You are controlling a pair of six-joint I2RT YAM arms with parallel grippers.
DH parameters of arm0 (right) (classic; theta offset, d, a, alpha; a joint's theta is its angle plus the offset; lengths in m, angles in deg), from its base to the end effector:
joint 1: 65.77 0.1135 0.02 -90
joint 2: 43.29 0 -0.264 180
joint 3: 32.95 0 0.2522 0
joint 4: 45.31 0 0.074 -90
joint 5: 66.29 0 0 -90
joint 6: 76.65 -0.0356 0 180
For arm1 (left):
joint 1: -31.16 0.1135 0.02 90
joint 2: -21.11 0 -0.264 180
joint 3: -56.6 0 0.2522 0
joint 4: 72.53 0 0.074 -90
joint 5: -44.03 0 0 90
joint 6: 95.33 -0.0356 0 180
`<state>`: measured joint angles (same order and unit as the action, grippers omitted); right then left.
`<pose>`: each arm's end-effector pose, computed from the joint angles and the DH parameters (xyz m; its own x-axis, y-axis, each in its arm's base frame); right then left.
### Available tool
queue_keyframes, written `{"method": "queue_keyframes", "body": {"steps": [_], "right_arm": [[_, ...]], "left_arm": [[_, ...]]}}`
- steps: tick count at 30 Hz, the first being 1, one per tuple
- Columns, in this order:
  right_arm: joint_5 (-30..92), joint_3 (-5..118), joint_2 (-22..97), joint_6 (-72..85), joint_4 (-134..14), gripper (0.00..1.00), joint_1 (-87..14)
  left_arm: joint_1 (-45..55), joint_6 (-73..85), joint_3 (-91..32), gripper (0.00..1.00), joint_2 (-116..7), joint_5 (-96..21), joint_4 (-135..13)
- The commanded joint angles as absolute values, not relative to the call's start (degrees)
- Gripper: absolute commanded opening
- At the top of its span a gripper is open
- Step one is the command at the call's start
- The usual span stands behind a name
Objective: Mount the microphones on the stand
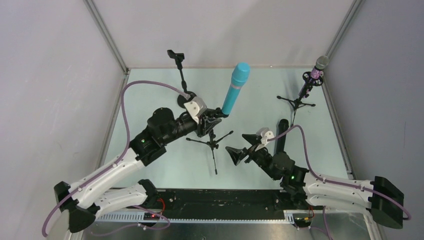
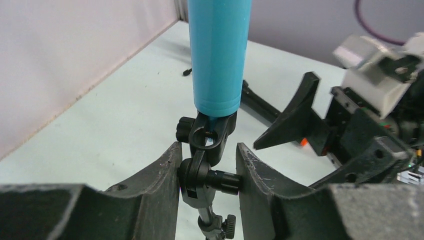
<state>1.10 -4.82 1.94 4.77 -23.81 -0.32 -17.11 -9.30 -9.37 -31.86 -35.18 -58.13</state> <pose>0.0879 0.1596 0.2350 -0.0700 0.1782 -0.9815 -0.6776 0.7136 0.1779 0.1386 -0.1654 0.3783 0.0432 0.0538 -0.9976 0.8567 0.5117 0.0647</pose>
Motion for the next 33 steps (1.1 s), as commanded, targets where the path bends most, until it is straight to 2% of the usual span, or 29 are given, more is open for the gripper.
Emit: {"method": "queue_keyframes", "body": {"steps": [1,13,20,33], "right_arm": [[-0.57,-5.66,-1.32,2.21,-27.75,1.00,-1.80],[-1.49,-8.16,-10.72,-0.69,-38.07,0.99,-6.03],[-1.40,-8.59,-10.45,-0.76,-37.92,1.00,-6.56],[-1.58,-9.24,-10.25,-1.09,-37.57,0.99,-6.64]], "left_arm": [[-14.15,-5.83,-9.61,0.00,-33.60,-34.07,-68.92],[-6.85,-1.12,-8.88,0.00,-40.03,-32.51,-75.80],[-2.86,-1.07,-9.72,0.00,-42.80,-31.82,-78.35],[-2.21,-1.50,-20.67,0.00,-54.42,-29.92,-80.53]]}}
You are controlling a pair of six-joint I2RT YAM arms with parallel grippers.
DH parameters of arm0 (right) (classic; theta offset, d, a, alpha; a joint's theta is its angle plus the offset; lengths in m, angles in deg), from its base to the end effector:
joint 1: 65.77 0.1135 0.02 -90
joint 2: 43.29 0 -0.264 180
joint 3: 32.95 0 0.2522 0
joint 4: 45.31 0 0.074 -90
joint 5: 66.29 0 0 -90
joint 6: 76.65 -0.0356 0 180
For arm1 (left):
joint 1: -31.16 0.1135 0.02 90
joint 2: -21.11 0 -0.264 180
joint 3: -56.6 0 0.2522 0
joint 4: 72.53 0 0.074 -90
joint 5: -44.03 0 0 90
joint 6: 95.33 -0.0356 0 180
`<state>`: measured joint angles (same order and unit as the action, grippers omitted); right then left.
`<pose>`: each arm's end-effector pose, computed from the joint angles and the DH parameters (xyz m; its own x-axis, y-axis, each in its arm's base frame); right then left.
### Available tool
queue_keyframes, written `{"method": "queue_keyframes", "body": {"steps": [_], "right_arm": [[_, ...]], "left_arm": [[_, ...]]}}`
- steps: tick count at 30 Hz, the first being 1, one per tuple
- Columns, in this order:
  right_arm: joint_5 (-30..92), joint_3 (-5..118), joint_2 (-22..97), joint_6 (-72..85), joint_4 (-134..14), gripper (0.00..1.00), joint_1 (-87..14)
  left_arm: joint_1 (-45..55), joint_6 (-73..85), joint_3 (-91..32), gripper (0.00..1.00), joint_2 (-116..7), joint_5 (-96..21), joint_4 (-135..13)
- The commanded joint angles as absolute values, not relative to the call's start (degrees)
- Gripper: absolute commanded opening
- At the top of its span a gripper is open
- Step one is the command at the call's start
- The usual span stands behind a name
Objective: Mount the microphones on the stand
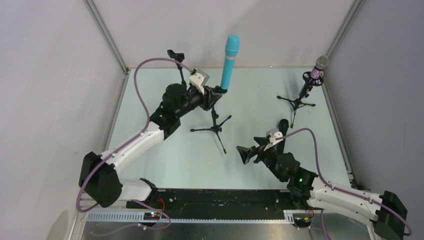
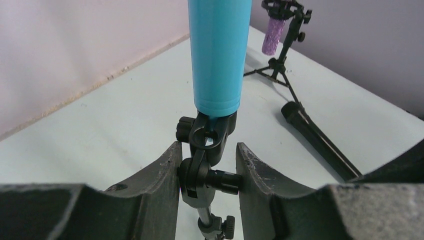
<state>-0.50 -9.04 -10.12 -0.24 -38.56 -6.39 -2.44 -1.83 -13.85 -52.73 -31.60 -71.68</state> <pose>0.0912 0.1253 0.2127 -0.1571 0.1554 -0.9753 -0.5548 0.8031 0.2173 0.2504 -0.1770 0.3441 -0.1068 -0.0001 -0.9943 0.7371 0.6711 -0.0792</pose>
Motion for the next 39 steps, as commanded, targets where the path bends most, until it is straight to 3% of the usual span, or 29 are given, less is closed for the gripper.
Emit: {"method": "queue_keyframes", "body": {"steps": [1,30,39], "right_arm": [[-1.55,-9.30,-10.25,-1.03,-37.56,1.00,-6.64],[-0.31,-9.05,-7.33,-1.31,-35.97,0.99,-6.98],[-0.08,-8.29,-5.61,-2.26,-36.32,1.00,-7.96]], "left_arm": [[-2.23,-1.72,-22.06,0.00,-56.00,-29.83,-80.71],[-2.10,-5.23,-58.60,0.00,-91.51,-26.68,-82.59],[-2.15,-8.01,-64.46,0.00,-98.37,-25.42,-82.06]]}}
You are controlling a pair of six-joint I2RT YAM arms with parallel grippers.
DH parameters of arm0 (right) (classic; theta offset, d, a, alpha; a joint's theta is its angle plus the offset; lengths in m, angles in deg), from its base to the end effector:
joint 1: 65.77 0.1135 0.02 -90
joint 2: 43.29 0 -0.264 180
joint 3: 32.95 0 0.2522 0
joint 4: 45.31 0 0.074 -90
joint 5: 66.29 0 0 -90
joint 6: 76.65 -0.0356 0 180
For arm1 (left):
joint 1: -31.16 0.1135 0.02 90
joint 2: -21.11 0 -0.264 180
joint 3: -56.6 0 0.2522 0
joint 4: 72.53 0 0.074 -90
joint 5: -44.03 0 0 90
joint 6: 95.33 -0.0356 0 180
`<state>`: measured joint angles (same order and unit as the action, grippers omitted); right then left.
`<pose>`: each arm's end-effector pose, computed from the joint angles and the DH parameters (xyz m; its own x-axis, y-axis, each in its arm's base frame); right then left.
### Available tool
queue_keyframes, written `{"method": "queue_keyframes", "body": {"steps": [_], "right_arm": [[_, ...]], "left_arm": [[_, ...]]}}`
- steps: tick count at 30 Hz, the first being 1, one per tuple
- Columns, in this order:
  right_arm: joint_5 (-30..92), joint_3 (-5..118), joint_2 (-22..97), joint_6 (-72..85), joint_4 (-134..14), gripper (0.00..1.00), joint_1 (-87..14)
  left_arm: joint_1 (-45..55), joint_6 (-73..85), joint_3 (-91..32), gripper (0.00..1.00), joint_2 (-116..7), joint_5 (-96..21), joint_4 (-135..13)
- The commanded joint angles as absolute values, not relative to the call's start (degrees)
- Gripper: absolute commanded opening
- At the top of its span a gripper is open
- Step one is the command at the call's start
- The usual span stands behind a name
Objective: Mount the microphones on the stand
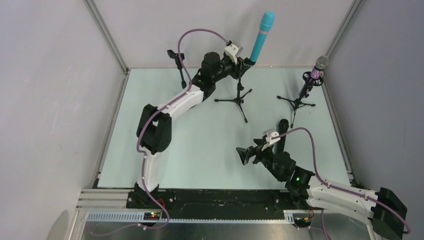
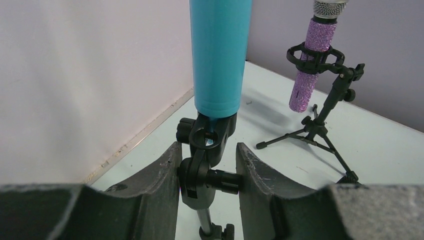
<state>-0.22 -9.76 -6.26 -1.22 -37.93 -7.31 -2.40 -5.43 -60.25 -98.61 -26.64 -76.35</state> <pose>0.0960 0.1288 0.2002 -0.1999 0.1139 -0.9732 -0.5351 0.8193 0.2058 0.4188 -0.2919 0.3319 0.0152 -0.0081 -0.9999 0.7974 0.6034 0.0072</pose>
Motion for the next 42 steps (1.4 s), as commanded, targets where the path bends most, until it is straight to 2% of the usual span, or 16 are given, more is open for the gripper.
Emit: {"method": "queue_keyframes", "body": {"steps": [1,6,8,13,18,19,21,29,34,36,42], "right_arm": [[0.14,-8.12,-5.31,-2.28,-36.34,0.99,-8.16],[1.31,-7.49,-4.06,-2.88,-36.63,0.99,-9.06],[1.58,-7.23,-3.68,-2.98,-36.74,0.99,-9.43],[2.14,-7.04,-3.40,-3.30,-36.97,0.99,-10.08],[2.37,-7.00,-3.47,-3.46,-37.10,1.00,-10.29],[2.36,-6.99,-3.48,-3.51,-37.14,0.99,-10.30],[2.39,-6.98,-3.48,-3.59,-37.14,0.99,-10.39],[2.70,-7.01,-3.39,-3.72,-37.18,0.99,-10.72],[2.83,-6.95,-3.31,-3.75,-37.23,1.00,-10.84],[2.87,-6.87,-3.24,-3.79,-37.27,1.00,-10.93],[2.85,-6.61,-2.88,-3.88,-37.49,0.99,-11.02]], "left_arm": [[-2.15,-8.38,-64.43,0.00,-98.76,-25.47,-81.97],[-2.13,-9.39,-63.11,0.00,-99.08,-25.54,-81.63],[-2.12,-9.36,-62.53,0.03,-98.96,-25.51,-81.66],[-2.10,-9.14,-61.83,0.29,-98.55,-25.36,-81.73],[-2.07,-8.27,-62.04,0.45,-98.34,-24.95,-81.78],[-2.06,-8.16,-62.03,0.53,-98.25,-25.00,-81.75],[-2.07,-7.84,-61.79,0.61,-98.12,-25.30,-81.76],[-2.11,-6.97,-60.51,0.79,-97.07,-24.49,-81.95],[-2.22,-6.76,-58.23,0.95,-94.85,-25.02,-83.23],[-2.19,-6.79,-56.74,0.99,-93.40,-25.48,-83.98],[-2.21,-4.13,-51.14,1.00,-86.57,-29.37,-85.62]]}}
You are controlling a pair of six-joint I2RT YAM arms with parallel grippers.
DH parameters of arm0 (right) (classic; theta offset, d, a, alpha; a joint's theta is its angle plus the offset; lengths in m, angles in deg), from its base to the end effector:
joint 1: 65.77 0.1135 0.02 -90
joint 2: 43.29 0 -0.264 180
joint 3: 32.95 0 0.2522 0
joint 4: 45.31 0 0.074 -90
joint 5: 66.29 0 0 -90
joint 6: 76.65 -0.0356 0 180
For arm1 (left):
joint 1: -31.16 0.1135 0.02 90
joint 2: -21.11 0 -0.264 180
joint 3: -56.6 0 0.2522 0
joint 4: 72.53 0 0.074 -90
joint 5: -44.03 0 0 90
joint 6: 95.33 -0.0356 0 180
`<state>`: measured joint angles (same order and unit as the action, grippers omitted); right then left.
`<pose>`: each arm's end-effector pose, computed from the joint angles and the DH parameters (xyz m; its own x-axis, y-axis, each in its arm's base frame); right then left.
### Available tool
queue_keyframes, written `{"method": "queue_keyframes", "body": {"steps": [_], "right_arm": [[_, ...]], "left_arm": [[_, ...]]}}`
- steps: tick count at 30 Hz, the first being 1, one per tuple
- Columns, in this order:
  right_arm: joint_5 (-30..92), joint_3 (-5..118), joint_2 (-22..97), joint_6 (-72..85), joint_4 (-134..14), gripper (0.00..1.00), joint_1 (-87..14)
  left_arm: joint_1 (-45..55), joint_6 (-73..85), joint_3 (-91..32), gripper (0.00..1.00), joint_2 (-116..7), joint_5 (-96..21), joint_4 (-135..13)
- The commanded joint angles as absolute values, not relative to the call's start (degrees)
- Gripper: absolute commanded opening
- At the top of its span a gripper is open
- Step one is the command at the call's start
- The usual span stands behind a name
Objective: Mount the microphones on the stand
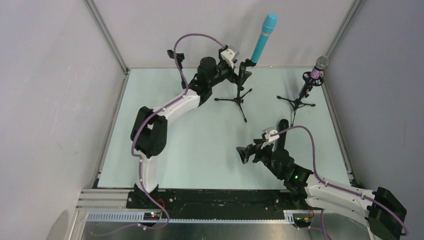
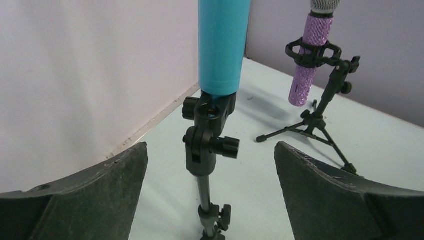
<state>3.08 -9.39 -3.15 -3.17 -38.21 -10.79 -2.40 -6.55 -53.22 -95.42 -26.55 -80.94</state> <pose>0.1054 0.1285 0.1940 -0.2518 0.1043 -0.9621 -0.5167 0.8261 0.2248 0.4067 -0.2840 0.3234 0.0417 -0.0036 -0.9991 0.7976 0.6024 0.0311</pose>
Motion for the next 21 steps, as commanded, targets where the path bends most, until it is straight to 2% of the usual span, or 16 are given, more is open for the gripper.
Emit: {"method": "queue_keyframes", "body": {"steps": [1,14,21], "right_arm": [[2.76,-6.55,-2.84,-3.92,-37.57,0.99,-11.06],[3.18,-6.58,-3.24,-4.47,-38.24,0.99,-11.66],[3.57,-6.60,-3.14,-4.35,-38.16,1.00,-11.63]], "left_arm": [[-2.22,-3.36,-49.65,1.00,-84.60,-29.67,-85.82],[-1.96,-1.49,-33.48,1.00,-63.74,-41.86,-87.34],[2.81,-0.40,-26.59,0.99,-53.90,-45.39,-82.49]]}}
